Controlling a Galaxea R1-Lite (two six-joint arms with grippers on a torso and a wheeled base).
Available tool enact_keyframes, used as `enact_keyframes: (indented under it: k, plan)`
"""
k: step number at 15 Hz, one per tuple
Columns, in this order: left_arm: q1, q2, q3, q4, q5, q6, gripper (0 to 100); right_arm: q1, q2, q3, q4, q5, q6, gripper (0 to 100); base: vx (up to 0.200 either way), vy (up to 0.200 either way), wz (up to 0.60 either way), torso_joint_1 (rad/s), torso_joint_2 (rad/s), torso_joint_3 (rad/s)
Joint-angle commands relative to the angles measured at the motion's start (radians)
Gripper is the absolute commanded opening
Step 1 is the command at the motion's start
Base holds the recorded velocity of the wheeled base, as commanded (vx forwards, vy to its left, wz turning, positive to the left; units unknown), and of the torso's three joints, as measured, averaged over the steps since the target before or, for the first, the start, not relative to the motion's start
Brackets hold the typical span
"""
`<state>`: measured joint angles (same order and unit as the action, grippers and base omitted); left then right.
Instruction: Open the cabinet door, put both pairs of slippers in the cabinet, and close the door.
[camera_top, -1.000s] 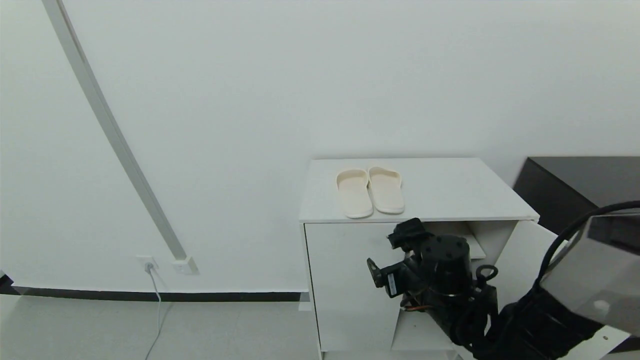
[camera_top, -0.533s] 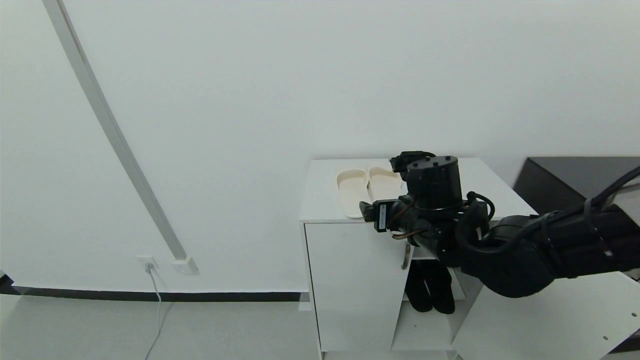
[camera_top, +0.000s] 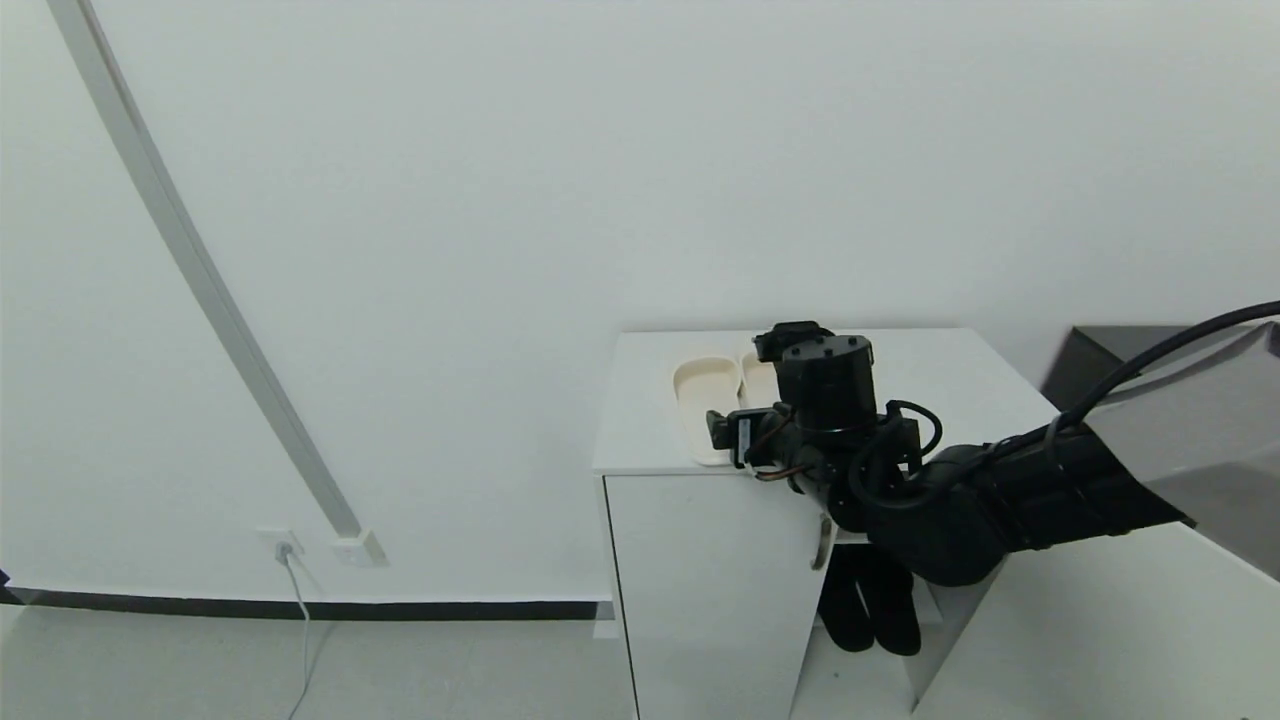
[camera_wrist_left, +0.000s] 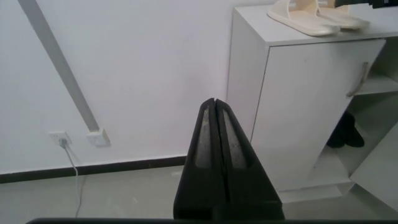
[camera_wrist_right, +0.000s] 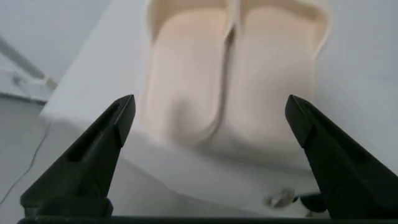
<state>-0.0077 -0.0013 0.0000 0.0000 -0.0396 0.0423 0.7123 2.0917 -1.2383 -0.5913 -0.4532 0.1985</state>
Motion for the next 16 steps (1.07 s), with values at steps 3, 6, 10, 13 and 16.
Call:
enact_keyframes:
  k: [3, 6, 10, 13, 16]
  plan:
    - [0.0, 0.001, 0.0, 0.0, 0.0, -0.001, 0, -0.011, 0.033, -0.016, -0.001, 0.002, -0.001, 100, 0.2, 0.0, 0.0, 0.002, 0.0, -0.001]
    - [0.0, 0.001, 0.0, 0.0, 0.001, -0.013, 0, -0.011, 0.054, -0.033, -0.001, 0.002, -0.004, 100, 0.0, 0.0, 0.0, 0.0, 0.0, 0.0]
    - [0.0, 0.001, 0.0, 0.002, 0.001, -0.013, 0, -0.017, 0.113, -0.092, -0.005, 0.001, -0.004, 100, 0.0, 0.0, 0.0, 0.0, 0.0, 0.0]
    - [0.0, 0.001, 0.0, 0.0, 0.001, -0.013, 0, -0.034, 0.165, -0.127, -0.038, 0.002, -0.036, 100, 0.0, 0.0, 0.0, 0.0, 0.0, 0.0]
    - [0.0, 0.001, 0.0, 0.0, 0.001, -0.013, 0, -0.051, 0.222, -0.167, -0.097, 0.001, -0.077, 100, 0.0, 0.0, 0.0, 0.0, 0.0, 0.0]
